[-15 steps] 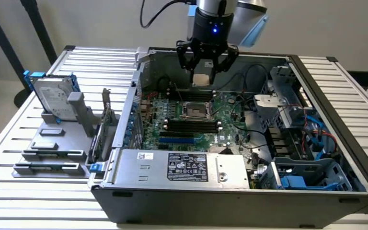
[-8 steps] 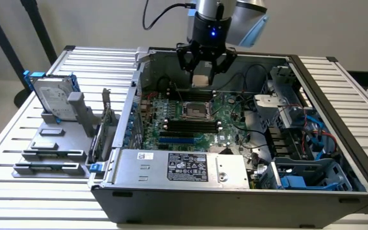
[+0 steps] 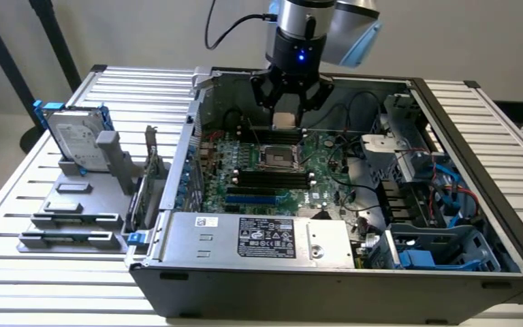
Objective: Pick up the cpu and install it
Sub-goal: 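Pick up the cpu and move it towards the insertion slot, then place the cpu into insertion slot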
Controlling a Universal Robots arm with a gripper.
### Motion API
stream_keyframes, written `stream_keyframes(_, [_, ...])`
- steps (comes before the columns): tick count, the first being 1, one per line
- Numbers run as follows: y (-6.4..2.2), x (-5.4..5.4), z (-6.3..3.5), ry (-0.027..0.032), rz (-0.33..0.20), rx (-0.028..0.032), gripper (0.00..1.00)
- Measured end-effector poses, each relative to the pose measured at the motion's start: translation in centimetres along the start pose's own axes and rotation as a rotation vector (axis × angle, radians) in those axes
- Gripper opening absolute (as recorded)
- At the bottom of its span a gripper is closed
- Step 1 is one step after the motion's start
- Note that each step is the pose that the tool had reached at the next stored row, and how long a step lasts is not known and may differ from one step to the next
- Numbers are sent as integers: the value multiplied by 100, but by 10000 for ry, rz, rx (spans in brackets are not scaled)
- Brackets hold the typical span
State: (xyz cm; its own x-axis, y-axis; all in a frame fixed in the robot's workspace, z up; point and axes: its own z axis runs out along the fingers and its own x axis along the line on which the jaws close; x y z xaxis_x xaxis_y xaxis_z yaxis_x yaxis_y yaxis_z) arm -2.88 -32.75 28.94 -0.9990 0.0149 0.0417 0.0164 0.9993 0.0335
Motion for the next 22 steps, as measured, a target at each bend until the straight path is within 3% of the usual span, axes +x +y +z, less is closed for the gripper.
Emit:
stream_keyframes(5, [27,-5,86,-3,76,-5,55])
stream_keyframes(22, [27,-5,87,1,80,-3,55])
